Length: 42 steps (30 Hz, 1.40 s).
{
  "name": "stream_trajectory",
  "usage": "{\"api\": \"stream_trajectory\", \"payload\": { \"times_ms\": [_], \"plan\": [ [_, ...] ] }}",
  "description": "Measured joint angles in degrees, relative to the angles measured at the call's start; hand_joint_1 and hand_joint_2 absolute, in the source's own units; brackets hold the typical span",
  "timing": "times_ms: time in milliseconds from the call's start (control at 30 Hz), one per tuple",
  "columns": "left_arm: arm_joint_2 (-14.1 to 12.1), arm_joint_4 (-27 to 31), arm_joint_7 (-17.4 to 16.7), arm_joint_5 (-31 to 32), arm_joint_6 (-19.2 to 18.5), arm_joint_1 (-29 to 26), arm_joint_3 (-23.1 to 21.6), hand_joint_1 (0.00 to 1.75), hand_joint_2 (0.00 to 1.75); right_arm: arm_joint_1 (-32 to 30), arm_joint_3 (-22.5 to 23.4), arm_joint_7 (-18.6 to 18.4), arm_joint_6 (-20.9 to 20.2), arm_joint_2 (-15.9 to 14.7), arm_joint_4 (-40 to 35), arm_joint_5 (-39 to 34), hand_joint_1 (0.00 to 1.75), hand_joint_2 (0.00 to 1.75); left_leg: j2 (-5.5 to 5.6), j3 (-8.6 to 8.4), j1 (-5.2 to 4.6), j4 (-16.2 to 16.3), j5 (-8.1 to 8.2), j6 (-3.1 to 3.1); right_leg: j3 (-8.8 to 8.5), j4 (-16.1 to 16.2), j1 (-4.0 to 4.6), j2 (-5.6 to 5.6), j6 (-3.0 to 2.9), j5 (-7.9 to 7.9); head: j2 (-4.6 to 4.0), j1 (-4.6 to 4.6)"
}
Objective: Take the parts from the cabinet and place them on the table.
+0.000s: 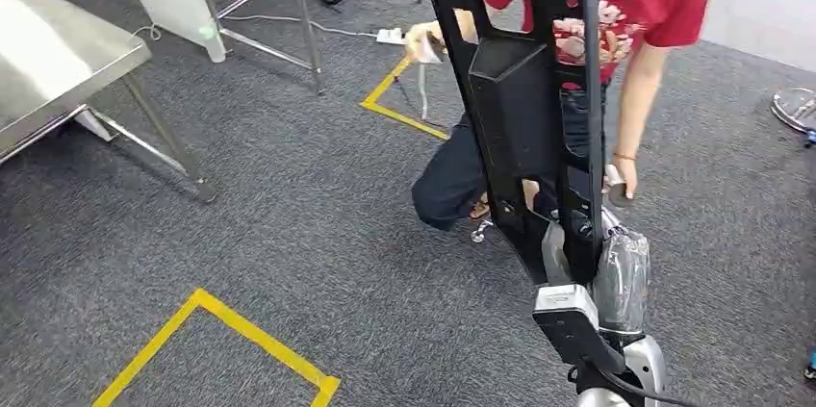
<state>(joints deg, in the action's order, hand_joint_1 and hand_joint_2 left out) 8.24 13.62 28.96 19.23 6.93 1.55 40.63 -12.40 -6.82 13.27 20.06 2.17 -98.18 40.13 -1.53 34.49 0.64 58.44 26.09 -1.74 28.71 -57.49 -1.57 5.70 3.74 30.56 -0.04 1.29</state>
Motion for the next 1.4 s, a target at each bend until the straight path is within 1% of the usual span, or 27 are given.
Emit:
{"api": "stream_trajectory", "payload": {
  "times_ms": [67, 133, 167, 200, 267, 300, 333, 467, 500, 533, 600, 667, 700, 733, 767, 800, 833, 867, 967, 1000, 1033, 1067, 1100, 1167, 1200, 1267, 1400],
  "plan": [
    [-0.1, 0.0, -0.1, 0.0, 0.0, 0.4, 0.0, 0.0, 0.0, 0.0, 0.2, 0.0, 0.2, 0.0, 0.1, 0.0, 1.71, 1.75, 1.07, -0.21, -0.2, -0.1, 0.03, -1.07, 2.9, -6.4, 0.1, -4.12, -1.06, 2.92, 0.0, 0.06],
    [-0.1, 0.0, -0.1, 0.0, 0.0, 0.5, 0.0, 0.0, 0.0, -0.1, 0.5, -0.1, 0.2, 0.0, 0.3, 0.0, 1.71, 1.75, 2.82, -0.21, -0.52, -0.1, 0.14, -1.39, 8.81, -16.9, 0.34, -5.43, -1.58, 6.35, 0.0, 0.22],
    [-0.1, 0.0, -0.2, 0.0, 0.0, 0.4, 0.1, 0.0, 0.0, -0.1, 0.7, -0.2, 0.2, 0.0, 0.4, 0.0, 1.71, 1.75, 3.63, -0.28, -0.72, 0.0, 0.15, -1.44, 10.36, -19.0, 0.45, -5.53, -1.36, 6.41, 0.0, 0.17],
    [-0.1, 0.0, -0.2, 0.0, 0.0, 0.4, 0.1, 0.0, 0.0, -0.1, 0.8, -0.3, 0.2, 0.0, 0.5, 0.0, 1.71, 1.75, 4.43, -0.4, -0.9, 0.0, 0.16, -1.46, 10.47, -18.1, 0.56, -5.56, -1.07, 5.41, 0.0, 0.2],
    [-0.1, 0.0, -0.2, 0.0, 0.1, 0.4, 0.2, 0.0, 0.0, -0.1, 1.0, -0.3, 0.2, 0.0, 0.6, 0.0, 1.71, 1.75, 6.16, -0.79, -1.12, 0.0, 0.18, -1.43, 7.24, -9.6, 0.69, -6.1, -0.38, 0.82, 0.0, 0.2],
    [-0.1, 0.0, -0.2, 0.0, 0.1, 0.5, 0.2, 0.0, 0.0, -0.1, 1.1, -0.3, 0.2, 0.0, 0.6, 0.0, 1.71, 1.75, 6.95, -0.91, -1.13, 0.0, 0.21, -1.39, 4.84, -3.8, 0.69, -7.56, -0.27, -1.74, 0.0, 0.2],
    [0.0, -0.1, -0.3, 0.0, 0.1, 0.5, 0.2, 0.0, 0.0, -0.1, 1.1, -0.3, 0.2, 0.0, 0.6, 0.0, 1.71, 1.75, 7.48, -0.81, -1.1, 0.0, 0.24, -1.31, 3.86, -1.1, 0.67, -10.32, -0.84, -2.6, 0.0, 0.2],
    [0.0, -0.1, -0.3, 0.1, 0.1, 0.3, 0.3, 0.0, 0.0, -0.1, 1.2, -0.4, 0.2, 0.0, 0.8, 0.0, 1.71, 1.75, 9.45, -0.04, -0.96, -0.2, 0.01, -0.3, 3.49, -0.6, 1.38, -8.68, -2.07, -3.03, 0.0, 0.2],
    [-0.3, -0.1, -0.3, 0.1, 0.1, 0.3, 0.4, 0.0, 0.0, -0.1, 1.2, -0.4, 0.2, 0.1, 0.7, 0.0, 1.71, 1.75, 9.49, 0.0, -1.08, 0.2, 0.31, -0.08, 3.2, 0.0, 0.14, -7.91, -2.49, -3.33, 0.0, 0.15],
    [-0.1, -0.1, -0.3, 0.0, 0.1, 0.3, 0.4, 0.0, 0.0, 0.1, 1.2, -0.4, 0.2, 0.2, 0.7, 0.0, 1.71, 1.75, 6.01, 0.34, -1.45, 1.3, 1.24, 0.4, 2.93, 0.1, 0.38, -7.32, -2.69, -3.36, 0.0, 0.15],
    [-0.2, -0.1, -0.3, 0.0, 0.2, 0.4, 0.4, 0.0, 0.0, -0.1, 1.5, -0.6, 0.4, 0.4, 0.7, -0.3, 1.71, 1.75, 2.55, 3.83, -0.92, 8.3, 5.38, 1.24, 2.67, 0.1, 0.4, -5.95, -3.27, -3.0, 0.0, -0.35],
    [-0.1, -0.1, -0.3, 0.1, 0.2, 0.3, 0.5, 0.0, 0.0, -0.4, 2.3, -1.0, 0.5, 0.4, 0.8, -0.5, 1.71, 1.75, 1.9, 8.07, -0.46, 16.2, 8.26, 1.84, 2.49, 0.0, 0.44, -4.24, -3.53, -2.77, 0.0, -0.37],
    [-0.1, -0.1, -0.3, 0.1, 0.2, 0.3, 0.5, 0.0, 0.0, -0.6, 2.7, -1.0, 0.5, 0.5, 0.8, -0.6, 1.71, 1.75, 1.77, 8.96, -0.21, 17.4, 8.17, 1.98, 2.42, 0.0, 0.41, -3.53, -3.58, -2.68, 0.0, -0.37],
    [-0.1, -0.1, -0.3, 0.2, 0.2, 0.3, 0.5, 0.0, 0.0, -0.8, 3.1, -1.1, 0.6, 0.5, 0.8, -0.8, 1.71, 1.75, 1.62, 8.57, 0.05, 16.2, 6.74, 2.18, 2.28, 0.0, 0.32, -2.84, -3.42, -2.53, 0.0, -0.37],
    [-0.1, -0.1, -0.3, 0.3, 0.3, 0.2, 0.6, 0.0, 0.0, -0.9, 3.8, -1.1, 0.7, 0.5, 0.8, -1.0, 1.71, 1.75, 1.31, 6.66, 0.27, 12.4, 4.26, 2.34, 2.01, 0.0, 0.18, -2.22, -3.11, -2.27, 0.0, -0.37],
    [-0.2, -0.1, -0.3, 0.5, 0.3, 0.2, 0.7, 0.0, 0.0, -1.1, 4.4, -1.1, 0.7, 0.6, 0.8, -1.1, 1.71, 1.75, 0.54, 3.69, 0.43, 6.9, 1.55, 2.43, 1.59, 0.0, -0.03, -1.58, -2.78, -1.99, 0.0, -0.37],
    [-0.2, -0.1, -0.4, 0.6, 0.5, 0.2, 0.8, 0.0, 0.0, -1.3, 5.0, -1.1, 0.8, 0.7, 0.7, -1.2, 1.71, 1.75, -1.46, 0.63, 0.46, 1.8, -0.38, 2.52, 1.08, 0.0, -0.07, -1.04, -2.3, -1.66, 0.0, -0.37],
    [0.0, -0.1, -0.4, 0.6, 0.6, 0.4, 0.8, 0.0, 0.0, -1.5, 5.8, -1.0, 0.8, 0.7, 0.6, -1.2, 1.71, 1.75, -2.72, -0.15, -0.22, 0.6, 0.53, 2.39, 1.09, 0.0, 0.81, -0.58, -1.83, -1.32, 0.0, -0.42],
    [0.0, 0.0, -0.4, 0.9, 0.8, 0.3, 0.9, 0.0, 0.0, -2.0, 7.4, -0.6, 0.7, 1.0, 0.2, -1.1, 1.71, 1.75, -0.56, 0.23, -0.67, 0.5, 0.72, 0.71, 0.11, 0.5, 0.55, 0.81, -0.92, -0.98, 0.0, -0.15],
    [0.0, 0.0, -0.3, 1.3, 1.4, 0.3, 0.9, 0.0, 0.0, -1.9, 7.8, -0.5, 0.4, 1.0, 0.1, -1.2, 1.71, 1.75, 0.14, -0.01, -0.68, 0.2, 0.51, 0.27, -0.22, 0.6, 0.93, 1.35, -0.57, -0.83, 0.0, -0.13],
    [0.0, 0.0, -0.2, 1.6, 2.0, 0.3, 0.9, 0.0, 0.0, -1.9, 8.3, -0.2, 0.2, 1.0, 0.1, -1.1, 1.71, 1.75, 0.63, -0.52, -0.18, -0.2, 0.18, -0.25, 0.08, 0.0, 0.39, 0.22, -0.32, -0.3, 0.02, -0.09],
    [0.0, 0.0, 0.0, 1.9, 2.5, 0.4, 0.9, 0.0, 0.0, -2.0, 8.8, 0.0, 0.0, 1.1, 0.1, -1.2, 1.71, 1.75, 1.13, -0.64, -0.15, -0.3, 0.14, -0.66, 1.12, -2.4, 0.42, -2.66, -0.6, 0.98, 0.0, -0.06],
    [0.0, 0.1, 0.1, 2.2, 2.7, 0.5, 0.9, 0.0, 0.0, -2.0, 9.2, 0.1, 0.0, 1.1, 0.1, -1.2, 1.71, 1.75, 1.58, -0.59, -0.2, -0.3, 0.13, -0.97, 3.09, -6.3, 0.39, -4.12, -1.03, 2.74, 0.0, 0.0],
    [0.0, 0.3, 0.2, 2.4, 2.9, 0.5, 0.9, 0.0, 0.0, -2.2, 10.1, 0.1, 0.0, 1.0, 0.3, -1.1, 1.71, 1.75, 3.15, -0.55, -0.33, -0.3, 0.25, -1.2, 8.43, -16.2, 0.59, -5.31, -1.5, 6.24, 0.0, 0.09],
    [0.0, 0.3, 0.3, 2.4, 2.8, 0.5, 0.9, 0.0, 0.0, -2.3, 10.4, 0.1, 0.0, 1.0, 0.4, -1.2, 1.71, 1.75, 4.06, -0.6, -0.47, -0.2, 0.25, -1.21, 10.27, -19.1, 0.65, -5.47, -1.29, 6.58, 0.0, 0.06],
    [0.1, 0.3, 0.3, 2.4, 2.8, 0.5, 0.9, 0.0, 0.0, -2.3, 10.8, 0.1, 0.0, 1.0, 0.4, -1.2, 1.71, 1.75, 5.3, -0.74, -0.56, -0.2, 0.26, -1.21, 10.12, -17.5, 0.67, -5.56, -0.8, 5.06, 0.0, 0.06],
    [0.1, 0.3, 0.3, 2.4, 2.8, 0.5, 0.9, 0.0, 0.0, -2.3, 10.8, 0.1, 0.0, 1.0, 0.4, -1.2, 1.71, 1.75, 5.36, -0.75, -0.57, -0.2, 0.26, -1.21, 10.06, -17.3, 0.67, -5.57, -0.77, 4.94, 0.0, 0.06]
  ]
}}
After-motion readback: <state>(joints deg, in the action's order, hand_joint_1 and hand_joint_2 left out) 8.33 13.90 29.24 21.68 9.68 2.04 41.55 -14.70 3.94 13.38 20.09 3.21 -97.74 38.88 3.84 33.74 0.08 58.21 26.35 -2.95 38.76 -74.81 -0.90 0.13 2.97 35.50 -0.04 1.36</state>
